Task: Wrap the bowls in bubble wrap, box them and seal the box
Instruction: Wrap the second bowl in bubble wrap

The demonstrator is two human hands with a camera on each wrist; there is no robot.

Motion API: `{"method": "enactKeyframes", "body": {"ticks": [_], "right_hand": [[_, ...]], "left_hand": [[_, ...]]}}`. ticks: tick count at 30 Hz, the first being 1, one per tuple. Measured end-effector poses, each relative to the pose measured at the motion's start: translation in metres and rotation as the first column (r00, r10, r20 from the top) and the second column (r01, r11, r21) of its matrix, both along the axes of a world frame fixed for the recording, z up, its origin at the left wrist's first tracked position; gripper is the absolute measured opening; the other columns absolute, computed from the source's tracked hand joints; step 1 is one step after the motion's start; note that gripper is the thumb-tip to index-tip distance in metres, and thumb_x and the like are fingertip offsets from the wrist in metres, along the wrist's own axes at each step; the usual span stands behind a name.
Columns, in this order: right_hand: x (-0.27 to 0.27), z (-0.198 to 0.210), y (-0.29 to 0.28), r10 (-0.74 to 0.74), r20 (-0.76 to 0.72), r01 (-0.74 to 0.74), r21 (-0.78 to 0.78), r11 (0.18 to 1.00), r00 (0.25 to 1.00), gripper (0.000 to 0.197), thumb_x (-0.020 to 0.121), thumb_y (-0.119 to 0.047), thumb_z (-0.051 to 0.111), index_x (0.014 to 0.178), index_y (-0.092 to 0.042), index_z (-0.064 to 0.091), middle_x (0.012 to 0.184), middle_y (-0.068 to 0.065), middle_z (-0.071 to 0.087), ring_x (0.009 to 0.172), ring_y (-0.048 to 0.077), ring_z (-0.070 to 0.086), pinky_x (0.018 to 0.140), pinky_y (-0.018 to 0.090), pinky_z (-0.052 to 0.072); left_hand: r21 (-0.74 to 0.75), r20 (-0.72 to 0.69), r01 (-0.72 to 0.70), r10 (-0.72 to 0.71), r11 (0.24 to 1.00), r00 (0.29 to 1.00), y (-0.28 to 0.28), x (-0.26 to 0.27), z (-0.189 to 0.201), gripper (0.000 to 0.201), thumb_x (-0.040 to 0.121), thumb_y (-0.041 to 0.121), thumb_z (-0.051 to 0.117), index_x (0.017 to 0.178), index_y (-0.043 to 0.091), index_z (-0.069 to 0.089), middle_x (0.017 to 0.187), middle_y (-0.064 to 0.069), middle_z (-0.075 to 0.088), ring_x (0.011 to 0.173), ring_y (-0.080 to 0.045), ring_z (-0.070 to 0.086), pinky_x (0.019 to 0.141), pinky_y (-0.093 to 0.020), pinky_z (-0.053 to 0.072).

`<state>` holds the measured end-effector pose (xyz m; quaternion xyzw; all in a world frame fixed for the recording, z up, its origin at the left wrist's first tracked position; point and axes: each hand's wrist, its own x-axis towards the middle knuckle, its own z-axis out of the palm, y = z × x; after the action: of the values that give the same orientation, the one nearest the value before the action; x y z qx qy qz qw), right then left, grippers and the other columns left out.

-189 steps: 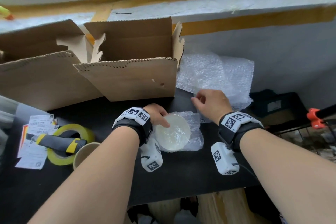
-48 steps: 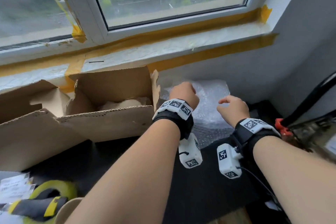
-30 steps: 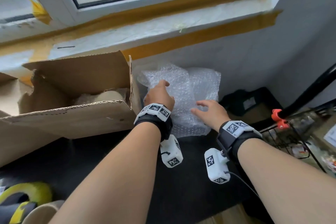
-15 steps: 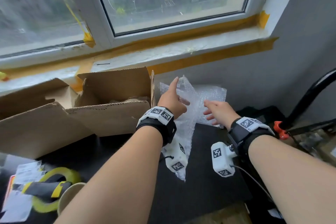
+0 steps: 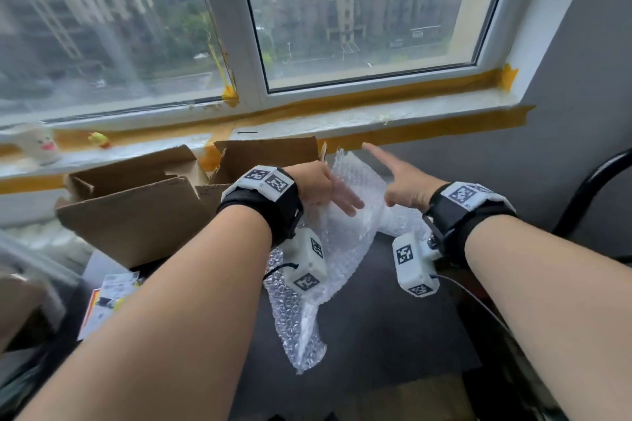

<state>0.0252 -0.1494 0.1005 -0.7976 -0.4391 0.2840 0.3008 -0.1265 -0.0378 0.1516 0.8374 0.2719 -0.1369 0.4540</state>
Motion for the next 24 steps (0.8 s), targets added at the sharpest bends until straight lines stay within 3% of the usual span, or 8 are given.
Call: {"method": "enactKeyframes", "body": {"ticks": [3,5,7,10,14,17,21,24], "right_hand": [[-0.024,0.025,0.017,0.181,0.097,-0.174,-0.077,0.982,0.979,0.104,0.073,0.020,0.042,0.149,-0.047,0.021,0.163,0.002,-0.002,0.134,0.028,0.042,0.048,0.015,0.045],[-0.041,0.036,0.029,0.308,0.197,-0.263,-0.226,0.938,0.931,0.095,0.074,0.016,0.048,0.146,-0.043,0.032,0.162,0.006,0.002,0.142,0.029,0.028,0.064,0.020,0.053],[-0.055,0.041,0.034,0.430,0.278,-0.296,-0.415,0.860,0.859,0.070,0.073,0.005,0.064,0.133,-0.028,0.054,0.149,0.012,0.033,0.137,0.030,0.035,0.093,0.037,0.051],[-0.055,0.042,0.027,0.363,0.284,-0.194,-0.485,0.853,0.888,0.007,0.069,-0.016,0.074,0.076,-0.017,0.072,0.094,0.002,0.067,0.091,0.019,0.061,0.075,0.031,0.050],[-0.040,0.049,0.010,0.168,0.170,-0.073,-0.459,0.885,0.971,0.022,0.079,-0.017,0.062,0.058,-0.012,0.066,0.079,0.007,0.074,0.073,0.014,0.062,0.070,0.027,0.045],[-0.039,0.049,0.005,0.005,0.058,0.024,-0.482,0.876,0.998,0.018,0.085,-0.012,0.059,0.069,-0.002,0.059,0.066,0.012,0.062,0.065,0.027,0.058,0.062,0.027,0.045],[-0.042,0.049,-0.002,-0.095,0.129,0.154,-0.593,0.790,0.987,0.035,0.089,-0.035,0.068,0.081,-0.001,0.062,0.042,0.004,0.054,0.031,0.017,0.045,0.039,0.019,0.035],[-0.040,0.041,0.001,-0.001,0.301,0.203,-0.641,0.740,0.954,0.043,0.089,-0.049,0.063,0.071,-0.009,0.063,0.038,-0.005,0.053,0.032,0.010,0.046,0.048,0.023,0.042]], "left_hand": [[0.053,-0.122,0.110,-0.103,0.992,0.987,-0.009,-0.011,0.011,0.030,0.095,0.007,0.053,0.119,0.017,0.068,0.124,-0.002,0.066,0.082,-0.004,0.063,0.057,-0.011,0.049],[0.138,-0.193,0.186,-0.158,0.973,0.969,-0.012,-0.014,0.010,0.035,0.096,0.000,0.049,0.125,0.012,0.063,0.122,-0.002,0.065,0.096,-0.011,0.062,0.056,-0.010,0.046],[0.214,-0.166,0.154,-0.119,0.965,0.979,-0.011,-0.019,0.007,0.021,0.092,-0.001,0.054,0.104,0.008,0.068,0.092,-0.005,0.068,0.076,-0.019,0.063,0.054,-0.017,0.045],[0.153,-0.114,0.088,-0.070,0.984,0.991,0.008,-0.034,-0.002,0.015,0.087,0.010,0.067,0.098,0.016,0.075,0.079,0.005,0.070,0.061,-0.006,0.059,0.059,-0.015,0.050],[0.194,-0.309,0.118,-0.053,0.974,0.949,0.043,-0.077,-0.015,0.023,0.069,0.043,0.082,0.090,0.034,0.076,0.093,0.010,0.073,0.088,-0.010,0.065,0.089,-0.034,0.053],[0.295,-0.347,0.077,0.032,0.952,0.937,0.061,-0.101,-0.036,0.012,0.069,0.036,0.078,0.073,0.025,0.074,0.076,0.010,0.072,0.074,-0.010,0.062,0.076,-0.026,0.055],[-0.024,-0.180,-0.277,0.269,0.960,0.946,0.080,-0.115,-0.055,0.016,0.082,0.017,0.073,0.070,0.014,0.063,0.085,-0.014,0.070,0.083,-0.026,0.068,0.084,-0.039,0.054],[0.056,-0.078,-0.390,0.394,0.919,0.916,0.097,-0.118,-0.073,0.021,0.085,0.033,0.072,0.076,0.014,0.066,0.080,-0.007,0.066,0.076,-0.026,0.065,0.081,-0.043,0.058]]}}
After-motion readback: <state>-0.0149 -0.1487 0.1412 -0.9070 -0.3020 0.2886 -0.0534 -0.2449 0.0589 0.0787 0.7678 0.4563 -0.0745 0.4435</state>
